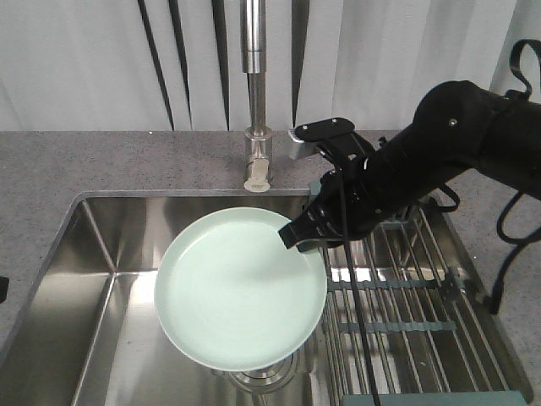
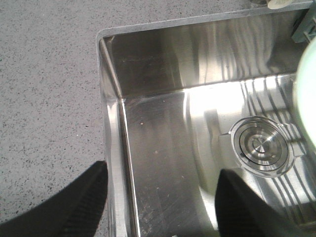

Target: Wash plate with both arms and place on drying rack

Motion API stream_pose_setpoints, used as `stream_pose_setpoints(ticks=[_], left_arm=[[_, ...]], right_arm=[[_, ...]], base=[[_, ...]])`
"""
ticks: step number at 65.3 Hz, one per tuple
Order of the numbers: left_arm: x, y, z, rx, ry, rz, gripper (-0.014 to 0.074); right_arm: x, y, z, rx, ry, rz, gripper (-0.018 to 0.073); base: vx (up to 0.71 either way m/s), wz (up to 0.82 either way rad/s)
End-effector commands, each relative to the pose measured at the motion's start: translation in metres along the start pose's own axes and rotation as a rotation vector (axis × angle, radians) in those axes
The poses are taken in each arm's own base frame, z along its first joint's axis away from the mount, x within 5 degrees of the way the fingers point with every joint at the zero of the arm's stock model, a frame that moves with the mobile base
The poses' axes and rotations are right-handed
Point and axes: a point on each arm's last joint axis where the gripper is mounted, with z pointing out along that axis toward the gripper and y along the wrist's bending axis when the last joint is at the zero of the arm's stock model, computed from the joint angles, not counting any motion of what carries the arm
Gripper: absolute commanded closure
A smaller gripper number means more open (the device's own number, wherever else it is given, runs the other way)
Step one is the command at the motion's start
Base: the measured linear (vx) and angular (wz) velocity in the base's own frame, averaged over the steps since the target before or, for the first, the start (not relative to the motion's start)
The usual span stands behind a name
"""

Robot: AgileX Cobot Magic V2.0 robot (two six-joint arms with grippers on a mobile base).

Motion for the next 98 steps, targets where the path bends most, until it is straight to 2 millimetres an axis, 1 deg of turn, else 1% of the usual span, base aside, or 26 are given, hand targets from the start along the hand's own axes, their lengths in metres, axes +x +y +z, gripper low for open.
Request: stream_pose_setpoints(ticks=[1,5,11,20,27,33,41,48,58,66,73,83,92,98], left_arm=[[-0.012,-0.001,-0.006,0.011,-0.089,-0.006,0.0157],[-0.012,-0.001,-0.006,0.011,-0.089,-0.006,0.0157],[-0.012,-0.001,-0.006,0.011,-0.089,-0.006,0.0157],[-0.012,-0.001,-0.006,0.011,-0.089,-0.006,0.0157],[-0.012,-0.001,-0.006,0.011,-0.089,-0.006,0.0157],[-0.012,-0.001,-0.006,0.011,-0.089,-0.006,0.0157],[-0.012,-0.001,-0.006,0.011,-0.089,-0.006,0.0157],[-0.012,-0.001,-0.006,0.011,-0.089,-0.006,0.0157],[-0.012,-0.001,-0.006,0.011,-0.089,-0.006,0.0157],[-0.012,-0.001,-0.006,0.011,-0.089,-0.006,0.0157],[-0.012,-0.001,-0.006,0.011,-0.089,-0.006,0.0157],[-0.012,-0.001,-0.006,0.011,-0.089,-0.006,0.0157],[-0.012,-0.001,-0.006,0.011,-0.089,-0.006,0.0157],[-0.012,-0.001,-0.006,0.011,-0.089,-0.006,0.0157]], right_arm=[[-0.024,0.005,-0.019,-0.004,-0.112,-0.024,0.0564],[-0.034,0.002,-0.018,0.0,-0.126,-0.027,0.0564],[-0.046,-0.008,-0.022,0.01,-0.147,-0.006,0.0564],[-0.052,-0.028,-0.032,0.03,-0.159,0.037,0.0564],[-0.049,-0.044,-0.04,0.05,-0.16,0.074,0.0564],[-0.043,-0.054,-0.043,0.057,-0.133,0.099,0.0564],[-0.03,-0.058,-0.047,0.082,-0.148,0.126,0.0564],[-0.011,-0.06,-0.052,0.11,-0.162,0.153,0.0564],[0.013,-0.051,-0.055,0.121,-0.16,0.164,0.0564],[0.026,-0.043,-0.056,0.108,-0.159,0.179,0.0564],[0.036,-0.028,-0.054,0.1,-0.157,0.179,0.0564],[0.042,-0.009,-0.044,0.07,-0.137,0.174,0.0564],[0.038,0.013,-0.036,0.036,-0.141,0.148,0.0564],[0.036,0.023,-0.033,0.023,-0.159,0.139,0.0564]], base=[[0.0,0.0],[0.0,0.0],[0.0,0.0],[0.0,0.0],[0.0,0.0],[0.0,0.0],[0.0,0.0],[0.0,0.0],[0.0,0.0],[0.0,0.0],[0.0,0.0],[0.0,0.0],[0.0,0.0],[0.0,0.0]])
